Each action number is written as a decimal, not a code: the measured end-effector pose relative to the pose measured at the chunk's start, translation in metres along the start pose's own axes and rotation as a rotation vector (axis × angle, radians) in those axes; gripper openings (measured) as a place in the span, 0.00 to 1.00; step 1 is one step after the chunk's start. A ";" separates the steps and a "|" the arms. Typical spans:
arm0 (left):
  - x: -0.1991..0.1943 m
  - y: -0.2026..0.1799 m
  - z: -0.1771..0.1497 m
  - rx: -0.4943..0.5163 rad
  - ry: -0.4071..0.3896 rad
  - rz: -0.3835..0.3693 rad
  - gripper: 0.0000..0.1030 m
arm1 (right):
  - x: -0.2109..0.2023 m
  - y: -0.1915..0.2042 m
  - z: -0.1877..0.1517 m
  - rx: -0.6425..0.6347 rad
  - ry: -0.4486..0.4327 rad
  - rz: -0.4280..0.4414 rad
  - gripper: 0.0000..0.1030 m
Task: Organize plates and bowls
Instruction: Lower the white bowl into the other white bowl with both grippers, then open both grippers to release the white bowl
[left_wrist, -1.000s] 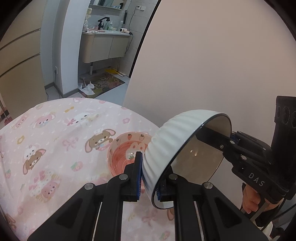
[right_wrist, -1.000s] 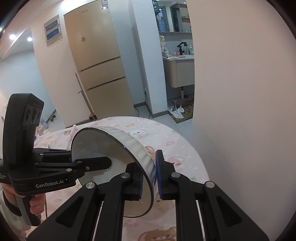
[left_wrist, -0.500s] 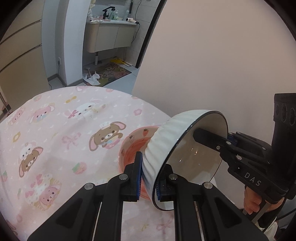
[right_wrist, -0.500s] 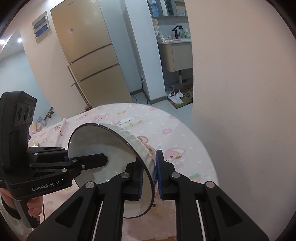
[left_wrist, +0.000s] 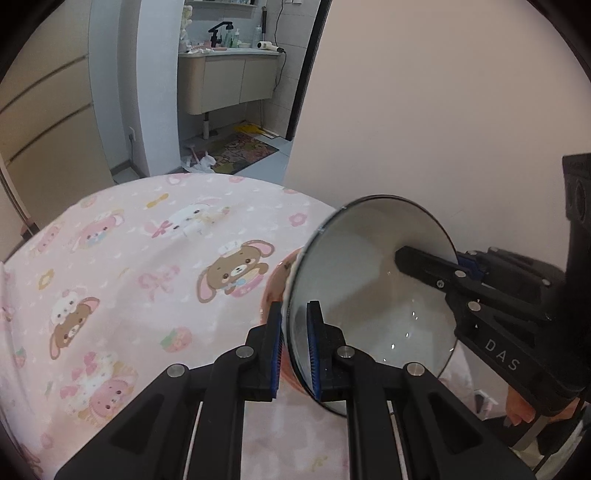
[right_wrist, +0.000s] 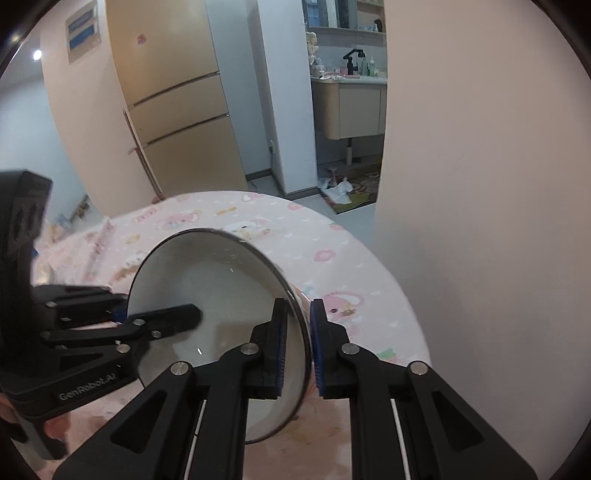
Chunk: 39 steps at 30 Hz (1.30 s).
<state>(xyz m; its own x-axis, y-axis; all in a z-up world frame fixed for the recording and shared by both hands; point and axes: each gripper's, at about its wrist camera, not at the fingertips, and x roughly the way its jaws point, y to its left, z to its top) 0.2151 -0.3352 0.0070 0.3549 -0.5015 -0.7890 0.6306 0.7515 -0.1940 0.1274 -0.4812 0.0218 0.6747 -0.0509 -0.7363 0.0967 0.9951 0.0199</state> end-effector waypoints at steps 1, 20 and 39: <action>0.000 0.000 -0.001 0.006 -0.002 0.015 0.13 | 0.000 0.002 -0.001 -0.014 -0.004 -0.018 0.08; 0.001 0.003 -0.005 0.005 -0.026 0.040 0.13 | 0.012 -0.003 -0.006 -0.001 0.013 -0.049 0.07; -0.066 -0.019 -0.005 0.026 -0.180 0.008 0.13 | -0.031 0.003 -0.006 0.027 -0.064 0.003 0.07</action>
<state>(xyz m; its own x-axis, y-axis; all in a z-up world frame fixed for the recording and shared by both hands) 0.1767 -0.3140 0.0599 0.4762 -0.5663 -0.6727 0.6444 0.7453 -0.1712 0.1024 -0.4766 0.0406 0.7202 -0.0539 -0.6917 0.1134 0.9927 0.0406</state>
